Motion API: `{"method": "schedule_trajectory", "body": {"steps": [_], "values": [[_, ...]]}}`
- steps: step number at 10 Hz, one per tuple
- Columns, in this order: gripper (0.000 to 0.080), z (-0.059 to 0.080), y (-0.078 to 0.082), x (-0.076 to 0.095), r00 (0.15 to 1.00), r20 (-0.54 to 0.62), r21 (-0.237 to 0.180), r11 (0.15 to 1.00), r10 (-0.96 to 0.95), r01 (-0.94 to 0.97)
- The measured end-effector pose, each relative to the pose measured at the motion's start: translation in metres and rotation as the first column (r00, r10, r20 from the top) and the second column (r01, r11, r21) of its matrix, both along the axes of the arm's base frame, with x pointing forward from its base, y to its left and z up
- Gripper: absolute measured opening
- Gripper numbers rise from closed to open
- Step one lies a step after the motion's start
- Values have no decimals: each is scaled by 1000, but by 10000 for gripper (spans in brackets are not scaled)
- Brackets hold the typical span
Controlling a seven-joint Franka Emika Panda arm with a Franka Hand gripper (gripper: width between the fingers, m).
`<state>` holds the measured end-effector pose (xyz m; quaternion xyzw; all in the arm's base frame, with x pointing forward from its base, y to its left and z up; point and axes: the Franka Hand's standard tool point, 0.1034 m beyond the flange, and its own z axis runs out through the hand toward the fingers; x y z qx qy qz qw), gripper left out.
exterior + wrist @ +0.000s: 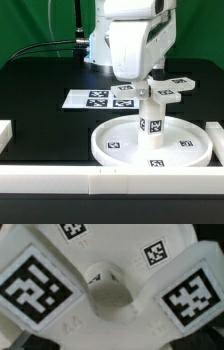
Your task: Assemble round table
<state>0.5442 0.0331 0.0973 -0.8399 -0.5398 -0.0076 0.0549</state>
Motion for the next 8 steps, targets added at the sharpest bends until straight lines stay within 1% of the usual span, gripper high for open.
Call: {"method": "schedule_trajectory", "body": {"steps": [4,5,6,8], "values": [[649,-1,1,1,1000,-1,0,1000,-6,6],[527,-1,1,1,1000,-1,0,1000,-6,6],[448,-1,0,1,1000,-1,0,1000,-6,6],[448,-1,0,1,1000,-2,0,1000,-14,14]]}}
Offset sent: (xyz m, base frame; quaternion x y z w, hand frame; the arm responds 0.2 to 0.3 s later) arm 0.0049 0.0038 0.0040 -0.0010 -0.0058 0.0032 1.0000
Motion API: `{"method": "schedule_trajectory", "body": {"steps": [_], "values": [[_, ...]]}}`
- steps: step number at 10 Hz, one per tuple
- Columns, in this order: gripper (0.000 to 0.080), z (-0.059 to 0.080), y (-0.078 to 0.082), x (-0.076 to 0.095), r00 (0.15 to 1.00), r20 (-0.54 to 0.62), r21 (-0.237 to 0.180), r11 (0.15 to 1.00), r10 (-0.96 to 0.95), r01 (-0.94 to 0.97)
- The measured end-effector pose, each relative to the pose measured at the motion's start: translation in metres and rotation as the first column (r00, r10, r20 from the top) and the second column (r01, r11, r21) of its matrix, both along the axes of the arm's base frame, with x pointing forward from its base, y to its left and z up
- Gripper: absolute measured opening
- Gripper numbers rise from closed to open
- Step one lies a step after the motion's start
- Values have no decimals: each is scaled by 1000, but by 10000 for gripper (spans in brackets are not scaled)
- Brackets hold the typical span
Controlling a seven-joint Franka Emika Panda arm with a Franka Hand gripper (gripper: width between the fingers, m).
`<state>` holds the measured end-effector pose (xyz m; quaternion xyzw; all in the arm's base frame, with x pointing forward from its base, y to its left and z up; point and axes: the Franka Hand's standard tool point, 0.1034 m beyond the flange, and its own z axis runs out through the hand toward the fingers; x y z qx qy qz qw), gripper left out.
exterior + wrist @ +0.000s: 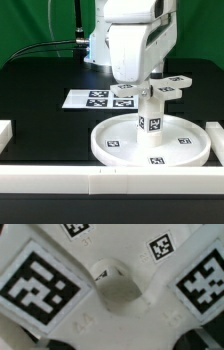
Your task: Assemble round table
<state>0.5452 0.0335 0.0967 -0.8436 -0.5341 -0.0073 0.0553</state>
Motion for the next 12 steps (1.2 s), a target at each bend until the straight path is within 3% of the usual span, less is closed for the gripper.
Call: {"method": "schedule_trajectory", "body": {"steps": [3,5,7,9,12], "values": [[448,0,0,0,996,-9,-3,996,-88,88],[448,-1,0,-2,931,-40,-14,932,-363,363],[448,-2,0,-2,817,-57,-17,819,-574,574],[448,-2,3,-3,625,-87,-34,629,-776,776],[449,-1,7,2,449,-74,-34,452,-890,891]]}}
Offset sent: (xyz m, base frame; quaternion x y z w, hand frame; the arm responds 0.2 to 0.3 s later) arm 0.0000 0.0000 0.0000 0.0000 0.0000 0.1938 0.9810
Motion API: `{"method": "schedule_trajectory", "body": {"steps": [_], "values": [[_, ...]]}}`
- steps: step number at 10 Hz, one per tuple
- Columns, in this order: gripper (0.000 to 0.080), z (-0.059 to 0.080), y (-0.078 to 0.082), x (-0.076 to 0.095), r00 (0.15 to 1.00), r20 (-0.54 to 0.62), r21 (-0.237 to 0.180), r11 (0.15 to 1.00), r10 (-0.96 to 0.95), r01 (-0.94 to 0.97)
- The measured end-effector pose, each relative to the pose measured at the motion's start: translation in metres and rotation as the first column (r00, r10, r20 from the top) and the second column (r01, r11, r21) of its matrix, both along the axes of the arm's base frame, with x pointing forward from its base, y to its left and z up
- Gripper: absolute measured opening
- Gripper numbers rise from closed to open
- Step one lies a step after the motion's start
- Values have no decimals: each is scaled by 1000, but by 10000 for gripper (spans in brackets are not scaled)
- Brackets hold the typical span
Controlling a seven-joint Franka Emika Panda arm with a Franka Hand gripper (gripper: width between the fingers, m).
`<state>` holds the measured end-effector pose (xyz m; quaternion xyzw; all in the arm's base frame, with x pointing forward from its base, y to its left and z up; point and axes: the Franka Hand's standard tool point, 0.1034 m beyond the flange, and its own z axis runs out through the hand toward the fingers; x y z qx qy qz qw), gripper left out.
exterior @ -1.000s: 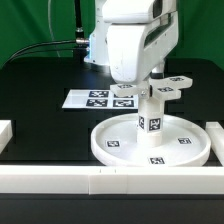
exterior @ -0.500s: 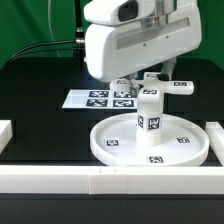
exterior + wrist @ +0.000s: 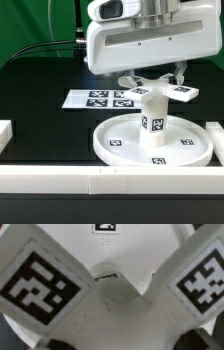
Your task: Assemble round table
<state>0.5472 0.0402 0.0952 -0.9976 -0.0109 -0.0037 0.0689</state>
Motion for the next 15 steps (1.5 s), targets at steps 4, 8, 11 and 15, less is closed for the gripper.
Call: {"method": "schedule_trajectory", "body": {"steps": [4,8,11,15], "values": [[449,0,0,1,967,-33,2,967,-254,254],[449,1,-1,-2,721,-87,1,724,-687,690],[449,1,-1,1,567,-95,6,569,-819,823],[449,1,-2,2,337,-138,-5,341,-931,940]]}}
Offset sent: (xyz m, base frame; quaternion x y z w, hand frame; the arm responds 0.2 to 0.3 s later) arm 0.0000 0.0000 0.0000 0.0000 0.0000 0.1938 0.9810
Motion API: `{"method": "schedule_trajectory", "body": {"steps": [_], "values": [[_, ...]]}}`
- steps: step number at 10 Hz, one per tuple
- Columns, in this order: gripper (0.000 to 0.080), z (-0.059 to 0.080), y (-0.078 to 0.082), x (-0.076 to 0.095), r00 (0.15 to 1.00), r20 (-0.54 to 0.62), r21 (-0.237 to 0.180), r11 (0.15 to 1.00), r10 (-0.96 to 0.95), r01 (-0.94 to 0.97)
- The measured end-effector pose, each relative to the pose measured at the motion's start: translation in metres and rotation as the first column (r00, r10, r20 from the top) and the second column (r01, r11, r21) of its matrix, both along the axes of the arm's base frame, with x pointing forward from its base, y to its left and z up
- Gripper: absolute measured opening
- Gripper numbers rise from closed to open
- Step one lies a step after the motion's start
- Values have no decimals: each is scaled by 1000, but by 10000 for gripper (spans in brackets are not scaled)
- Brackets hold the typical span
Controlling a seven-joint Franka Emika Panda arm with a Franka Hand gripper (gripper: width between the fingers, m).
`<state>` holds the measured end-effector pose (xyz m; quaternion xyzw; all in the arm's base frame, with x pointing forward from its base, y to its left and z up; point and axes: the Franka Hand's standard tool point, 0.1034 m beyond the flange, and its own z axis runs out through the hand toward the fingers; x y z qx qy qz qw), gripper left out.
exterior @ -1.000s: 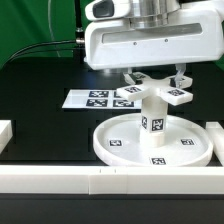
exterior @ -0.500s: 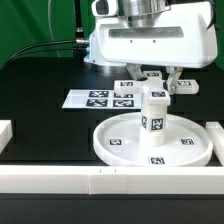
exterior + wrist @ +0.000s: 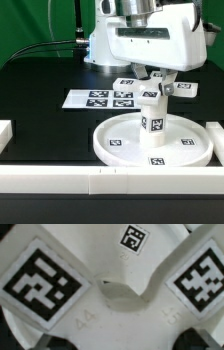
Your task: Assemble round table
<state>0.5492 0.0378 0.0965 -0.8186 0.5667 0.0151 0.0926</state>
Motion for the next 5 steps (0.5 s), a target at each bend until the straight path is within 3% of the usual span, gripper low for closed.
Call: {"method": "schedule_trajectory", "body": {"steps": [5], "values": [[449,0,-1,2,903,-12,60,901,-430,430]]}}
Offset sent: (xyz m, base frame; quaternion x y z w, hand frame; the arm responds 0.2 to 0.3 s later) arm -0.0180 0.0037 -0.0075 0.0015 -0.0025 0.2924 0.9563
